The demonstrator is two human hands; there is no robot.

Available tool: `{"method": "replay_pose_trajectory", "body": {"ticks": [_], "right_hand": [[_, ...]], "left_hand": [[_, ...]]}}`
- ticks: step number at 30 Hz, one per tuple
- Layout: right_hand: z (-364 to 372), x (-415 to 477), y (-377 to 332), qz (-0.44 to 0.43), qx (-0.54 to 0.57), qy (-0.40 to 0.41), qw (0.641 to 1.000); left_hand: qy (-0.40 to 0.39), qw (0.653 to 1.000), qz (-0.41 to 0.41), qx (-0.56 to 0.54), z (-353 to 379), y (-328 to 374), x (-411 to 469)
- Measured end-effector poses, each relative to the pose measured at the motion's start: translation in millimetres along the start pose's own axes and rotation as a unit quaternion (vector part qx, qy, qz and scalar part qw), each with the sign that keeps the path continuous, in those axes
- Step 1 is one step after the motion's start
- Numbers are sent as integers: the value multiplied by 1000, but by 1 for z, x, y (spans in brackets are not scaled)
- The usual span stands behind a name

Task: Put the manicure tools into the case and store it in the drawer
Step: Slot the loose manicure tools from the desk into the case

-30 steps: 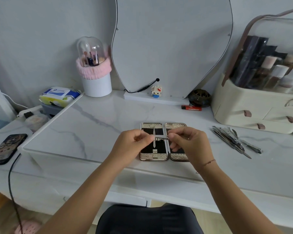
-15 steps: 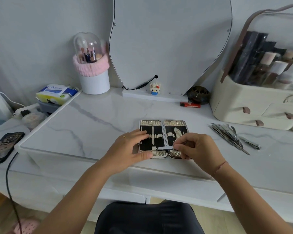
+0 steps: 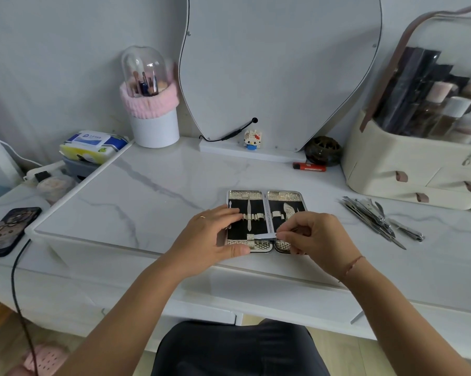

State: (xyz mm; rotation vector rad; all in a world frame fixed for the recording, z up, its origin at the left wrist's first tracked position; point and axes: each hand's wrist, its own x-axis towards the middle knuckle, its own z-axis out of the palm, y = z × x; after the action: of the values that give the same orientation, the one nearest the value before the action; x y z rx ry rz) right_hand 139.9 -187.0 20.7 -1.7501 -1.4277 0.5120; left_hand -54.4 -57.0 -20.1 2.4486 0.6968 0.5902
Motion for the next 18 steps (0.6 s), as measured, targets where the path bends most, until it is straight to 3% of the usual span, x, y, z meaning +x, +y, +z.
{"method": "replay_pose_trajectory", "body": {"ticks": [10, 14, 18], "right_hand": [[19, 21, -9, -16, -34, -89, 995], [8, 26, -5, 29, 88, -170, 981], [3, 26, -3, 42, 140, -162, 976]], "left_hand": [[4, 1000, -4, 25, 2, -1, 1], [6, 1000, -4, 14, 4, -5, 2], [8, 1000, -7, 5, 5, -8, 3]]}}
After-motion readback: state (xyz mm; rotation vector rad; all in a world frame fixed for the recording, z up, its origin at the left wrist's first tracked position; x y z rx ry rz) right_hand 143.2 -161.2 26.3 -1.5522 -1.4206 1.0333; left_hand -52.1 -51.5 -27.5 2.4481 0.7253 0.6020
